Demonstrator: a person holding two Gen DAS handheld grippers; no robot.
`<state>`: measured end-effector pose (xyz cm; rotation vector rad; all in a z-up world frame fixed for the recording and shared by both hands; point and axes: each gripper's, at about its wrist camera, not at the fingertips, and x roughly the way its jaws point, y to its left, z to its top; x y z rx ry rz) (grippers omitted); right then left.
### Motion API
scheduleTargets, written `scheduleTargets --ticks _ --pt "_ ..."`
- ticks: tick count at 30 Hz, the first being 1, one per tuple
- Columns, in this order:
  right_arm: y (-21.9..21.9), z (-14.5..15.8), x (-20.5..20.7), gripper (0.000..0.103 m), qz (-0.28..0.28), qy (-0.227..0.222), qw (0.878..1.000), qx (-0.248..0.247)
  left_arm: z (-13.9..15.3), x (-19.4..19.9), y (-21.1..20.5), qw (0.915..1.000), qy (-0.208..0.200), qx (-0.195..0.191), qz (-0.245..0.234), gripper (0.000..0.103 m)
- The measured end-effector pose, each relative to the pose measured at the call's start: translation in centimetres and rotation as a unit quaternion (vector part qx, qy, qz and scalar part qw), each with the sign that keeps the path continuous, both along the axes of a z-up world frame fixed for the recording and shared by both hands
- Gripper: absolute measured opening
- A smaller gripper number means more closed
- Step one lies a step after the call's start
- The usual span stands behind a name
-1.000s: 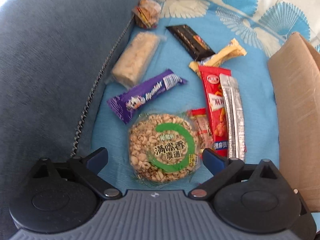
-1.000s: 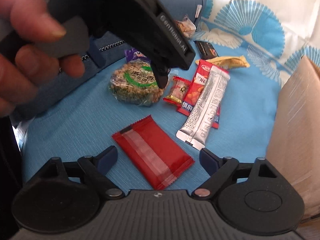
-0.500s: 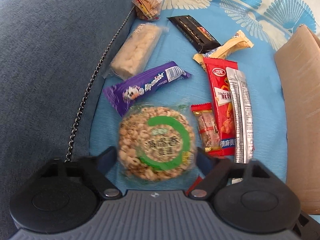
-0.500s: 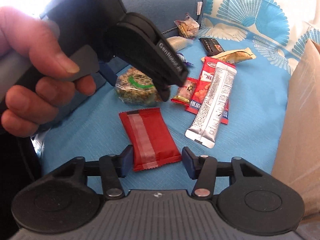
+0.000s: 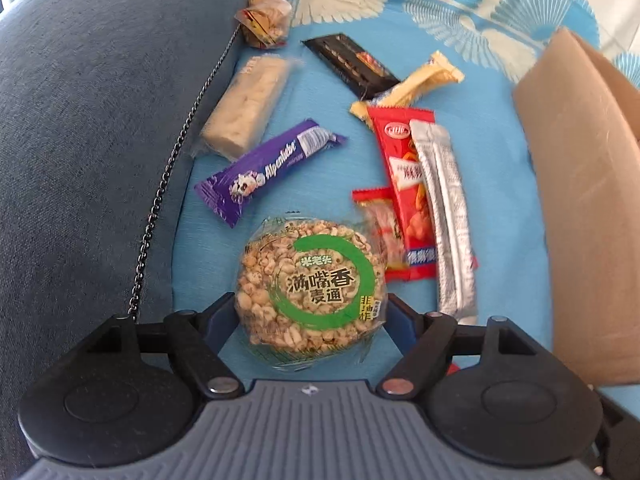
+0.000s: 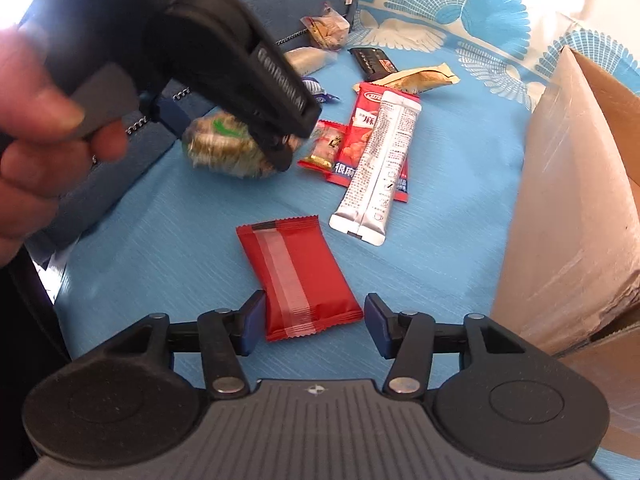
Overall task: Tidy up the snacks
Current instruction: 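Grasp the round peanut cake pack with the left tool while the right tool grasps the red bar, then carry both snacks over the cardboard box and open both tools to drop them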
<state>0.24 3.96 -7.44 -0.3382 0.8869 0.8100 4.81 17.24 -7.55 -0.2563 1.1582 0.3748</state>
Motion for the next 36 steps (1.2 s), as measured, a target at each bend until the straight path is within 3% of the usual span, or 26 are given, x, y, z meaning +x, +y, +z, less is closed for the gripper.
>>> scheduleTargets --ticks 5,11,13,15,20,29,36 --pt "0.1 -0.5 0.6 0.069 0.002 0.004 1.0 0.02 -0.9 0.2 0.4 0.9997 0.019 -0.013 0.006 0.082" --pt "0.9 -1.1 1.5 0.073 0.002 0.01 1.0 0.025 -1.5 0.7 0.3 0.9995 0.031 -0.01 -0.002 0.083" --pt "1.0 -1.0 1.5 0.067 0.003 0.007 1.0 0.027 -1.6 0.8 0.3 0.9994 0.033 -0.01 -0.001 0.083" --pt "0.9 -0.9 1.4 0.05 0.008 0.002 1.0 0.03 -1.7 0.9 0.3 0.9994 0.033 -0.008 -0.001 0.082" --pt "0.6 -0.5 1.2 0.045 0.014 -0.006 0.999 0.031 -1.3 1.0 0.3 0.9997 0.022 -0.011 0.001 0.08" --pt "-2.5 2.7 -0.7 0.045 -0.005 -0.066 0.996 0.059 2.4 -0.9 0.0 0.9981 -0.06 -0.002 0.012 0.079" --pt "-5.9 6.6 -1.8 0.045 -0.036 -0.116 0.986 0.116 6.4 -2.6 -0.6 0.9869 -0.16 0.005 0.024 0.079"
